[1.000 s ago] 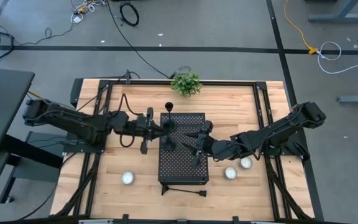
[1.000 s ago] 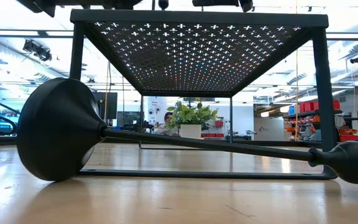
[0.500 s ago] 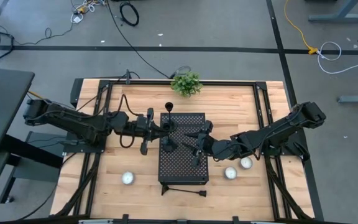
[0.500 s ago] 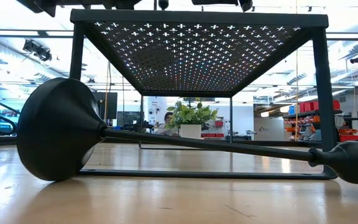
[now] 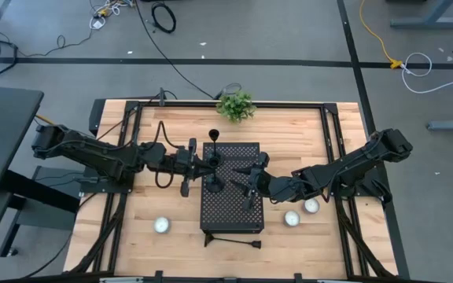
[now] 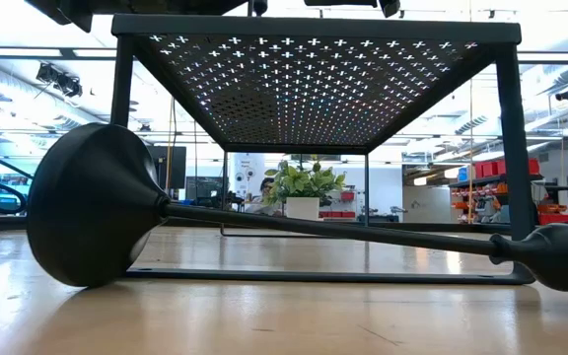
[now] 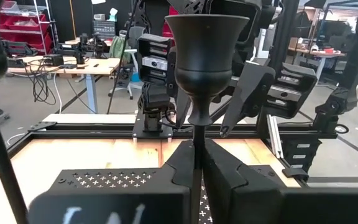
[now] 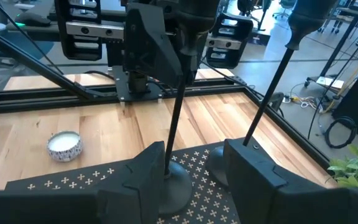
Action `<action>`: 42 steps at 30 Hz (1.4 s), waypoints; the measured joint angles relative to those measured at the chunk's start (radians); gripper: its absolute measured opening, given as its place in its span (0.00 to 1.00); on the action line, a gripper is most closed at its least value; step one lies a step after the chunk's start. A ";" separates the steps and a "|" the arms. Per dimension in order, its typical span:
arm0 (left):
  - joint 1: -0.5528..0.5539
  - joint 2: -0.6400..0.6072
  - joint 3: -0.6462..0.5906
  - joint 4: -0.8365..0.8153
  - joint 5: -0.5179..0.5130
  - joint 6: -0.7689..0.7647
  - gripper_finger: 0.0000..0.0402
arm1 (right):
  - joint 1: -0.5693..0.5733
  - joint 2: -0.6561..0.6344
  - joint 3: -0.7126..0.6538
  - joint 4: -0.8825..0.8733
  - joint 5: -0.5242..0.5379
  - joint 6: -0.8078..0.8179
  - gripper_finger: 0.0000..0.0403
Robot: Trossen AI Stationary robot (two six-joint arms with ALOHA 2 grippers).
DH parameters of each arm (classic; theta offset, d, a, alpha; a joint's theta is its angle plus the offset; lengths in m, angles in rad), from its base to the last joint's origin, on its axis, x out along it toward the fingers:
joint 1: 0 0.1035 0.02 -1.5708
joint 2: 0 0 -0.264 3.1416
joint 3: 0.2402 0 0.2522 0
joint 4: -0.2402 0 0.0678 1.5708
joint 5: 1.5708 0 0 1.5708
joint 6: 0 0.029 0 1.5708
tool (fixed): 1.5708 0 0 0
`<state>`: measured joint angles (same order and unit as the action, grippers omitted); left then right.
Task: Pick & Place candle stick holders
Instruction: Put the top black candle holder on the shelf aligned with the other black candle holder, then put the black candle holder on the shelf aligned with the other black candle holders
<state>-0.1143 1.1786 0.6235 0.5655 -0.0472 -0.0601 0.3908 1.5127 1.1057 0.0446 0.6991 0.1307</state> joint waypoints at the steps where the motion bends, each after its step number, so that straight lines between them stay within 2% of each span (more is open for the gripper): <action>1: 0.000 0.000 0.000 -0.001 0.000 -0.002 0.08 | 0.000 0.000 0.000 0.000 0.000 0.000 0.41; 14: 0.000 0.000 0.000 -0.018 -0.001 0.019 0.19 | 0.000 0.000 0.000 -0.001 -0.001 0.000 0.41; 26: -0.001 -0.005 0.000 -0.031 0.004 0.047 0.47 | 0.000 0.000 0.000 -0.004 -0.008 0.000 0.41; 30: -0.001 -0.049 0.000 -0.108 0.015 0.047 0.51 | 0.000 0.000 0.000 -0.010 -0.008 0.000 0.41; 35: -0.011 -0.152 0.000 -0.263 0.015 0.043 0.50 | 0.000 0.000 0.000 -0.011 -0.008 -0.001 0.41; 39: -0.072 -0.230 0.000 -0.391 0.011 0.046 0.49 | 0.000 0.000 0.000 -0.011 -0.008 -0.001 0.41; 42: -0.154 -0.278 0.000 -0.451 -0.052 0.046 0.49 | 0.000 0.000 0.000 -0.011 -0.008 -0.001 0.41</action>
<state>-0.2682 0.9010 0.6235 0.1150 -0.0988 -0.0143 0.3908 1.5127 1.1057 0.0340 0.6910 0.1301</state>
